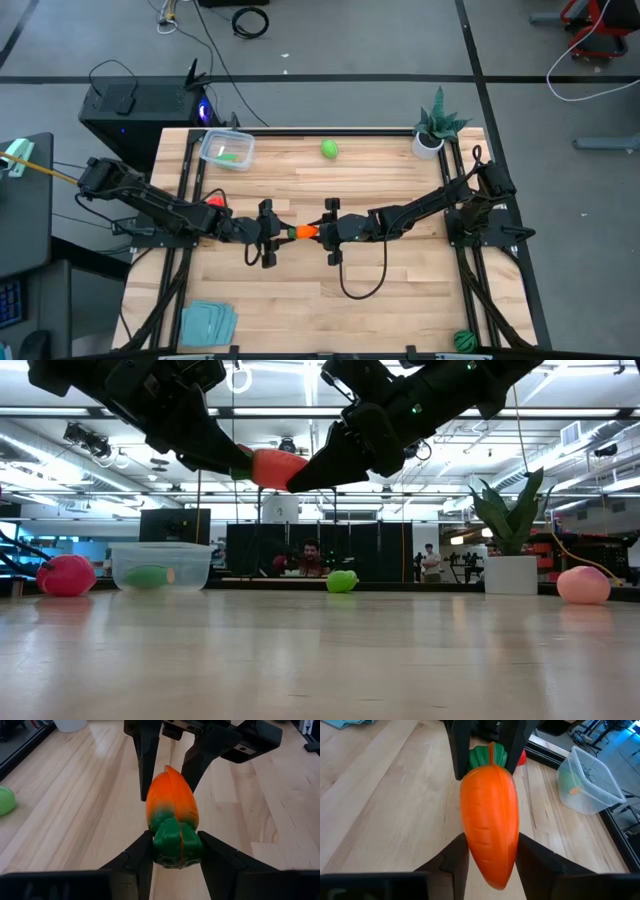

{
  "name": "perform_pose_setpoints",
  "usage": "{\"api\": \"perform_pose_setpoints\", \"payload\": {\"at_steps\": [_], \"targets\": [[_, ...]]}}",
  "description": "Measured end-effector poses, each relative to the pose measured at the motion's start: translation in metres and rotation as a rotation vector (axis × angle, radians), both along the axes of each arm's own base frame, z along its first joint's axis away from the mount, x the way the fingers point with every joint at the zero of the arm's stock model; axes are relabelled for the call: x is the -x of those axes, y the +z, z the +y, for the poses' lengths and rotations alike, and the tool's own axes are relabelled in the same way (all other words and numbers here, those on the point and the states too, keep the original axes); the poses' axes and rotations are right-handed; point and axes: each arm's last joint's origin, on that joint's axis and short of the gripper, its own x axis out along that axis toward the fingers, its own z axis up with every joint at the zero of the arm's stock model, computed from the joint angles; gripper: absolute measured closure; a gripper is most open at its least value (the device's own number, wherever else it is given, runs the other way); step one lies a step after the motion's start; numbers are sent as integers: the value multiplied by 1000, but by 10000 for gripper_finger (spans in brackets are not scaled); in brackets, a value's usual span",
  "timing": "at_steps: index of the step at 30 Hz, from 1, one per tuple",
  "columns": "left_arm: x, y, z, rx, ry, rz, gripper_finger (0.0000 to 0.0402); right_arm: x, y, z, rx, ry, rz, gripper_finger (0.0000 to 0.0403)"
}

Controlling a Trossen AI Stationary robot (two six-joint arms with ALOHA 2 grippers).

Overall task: Pick and placing Produce into tupperware
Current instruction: Put the orange carrot into the transparent bin

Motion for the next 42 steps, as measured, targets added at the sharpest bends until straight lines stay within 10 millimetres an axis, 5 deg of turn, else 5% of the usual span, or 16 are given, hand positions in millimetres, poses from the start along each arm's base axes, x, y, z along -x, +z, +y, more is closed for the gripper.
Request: {"api": "perform_pose_setpoints", "payload": {"at_steps": [16, 33, 42], "targets": [[0, 0, 0, 1, 0, -1, 262, 1, 2, 0, -7, -3, -1, 188], [-1, 0, 3, -8, 25, -4, 262, 52, 62, -4, -146, -78, 67, 182], [9, 21, 38, -3, 159, -49, 262, 69, 81, 1, -196, -71, 41, 182]]}}
